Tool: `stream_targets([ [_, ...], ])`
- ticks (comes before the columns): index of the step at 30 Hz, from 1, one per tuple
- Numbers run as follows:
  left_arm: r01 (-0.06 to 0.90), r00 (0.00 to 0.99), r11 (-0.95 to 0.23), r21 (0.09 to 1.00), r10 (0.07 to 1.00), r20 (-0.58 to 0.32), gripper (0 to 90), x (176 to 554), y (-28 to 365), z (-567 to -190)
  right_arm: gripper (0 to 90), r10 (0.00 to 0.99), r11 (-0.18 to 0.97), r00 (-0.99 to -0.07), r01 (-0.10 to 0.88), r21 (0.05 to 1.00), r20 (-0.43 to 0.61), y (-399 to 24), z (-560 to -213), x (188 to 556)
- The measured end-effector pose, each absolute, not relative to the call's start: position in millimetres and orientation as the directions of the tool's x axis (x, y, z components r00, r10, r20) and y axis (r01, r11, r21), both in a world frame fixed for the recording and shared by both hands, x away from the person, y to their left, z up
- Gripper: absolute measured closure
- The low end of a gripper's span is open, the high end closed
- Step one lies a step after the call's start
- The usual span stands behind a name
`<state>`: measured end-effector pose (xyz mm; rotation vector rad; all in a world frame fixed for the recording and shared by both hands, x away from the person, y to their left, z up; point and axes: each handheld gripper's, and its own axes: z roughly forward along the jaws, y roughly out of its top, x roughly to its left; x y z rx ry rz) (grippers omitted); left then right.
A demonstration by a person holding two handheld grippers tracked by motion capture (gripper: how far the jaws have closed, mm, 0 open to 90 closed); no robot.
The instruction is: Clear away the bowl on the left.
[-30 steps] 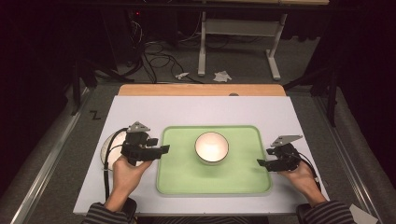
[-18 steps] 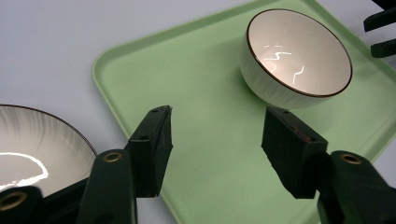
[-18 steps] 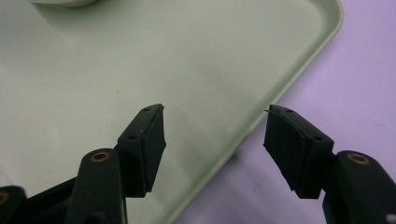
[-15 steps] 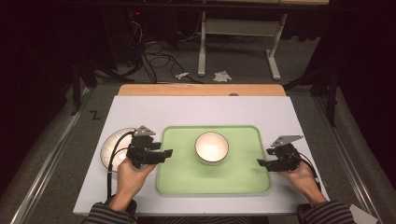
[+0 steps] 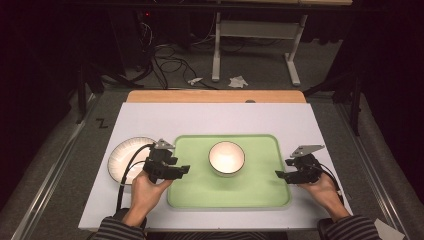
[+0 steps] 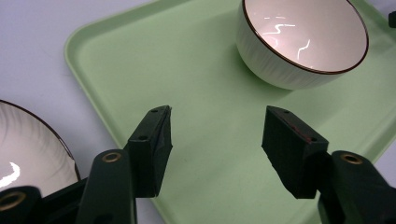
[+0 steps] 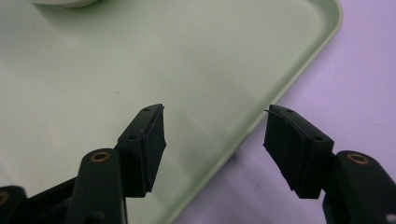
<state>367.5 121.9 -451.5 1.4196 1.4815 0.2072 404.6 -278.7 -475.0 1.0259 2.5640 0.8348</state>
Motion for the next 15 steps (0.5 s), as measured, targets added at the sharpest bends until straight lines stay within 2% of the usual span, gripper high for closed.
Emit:
stream_targets([
  [15, 0.665, 0.224, 0.238, 0.707, 0.840, -0.494, 42.2, 369.3, 114.5, -462.5, 40.1, 0.696, 0.584, -0.718, 0.553, 0.594, -0.016, -277.7, -475.1, 404.6],
])
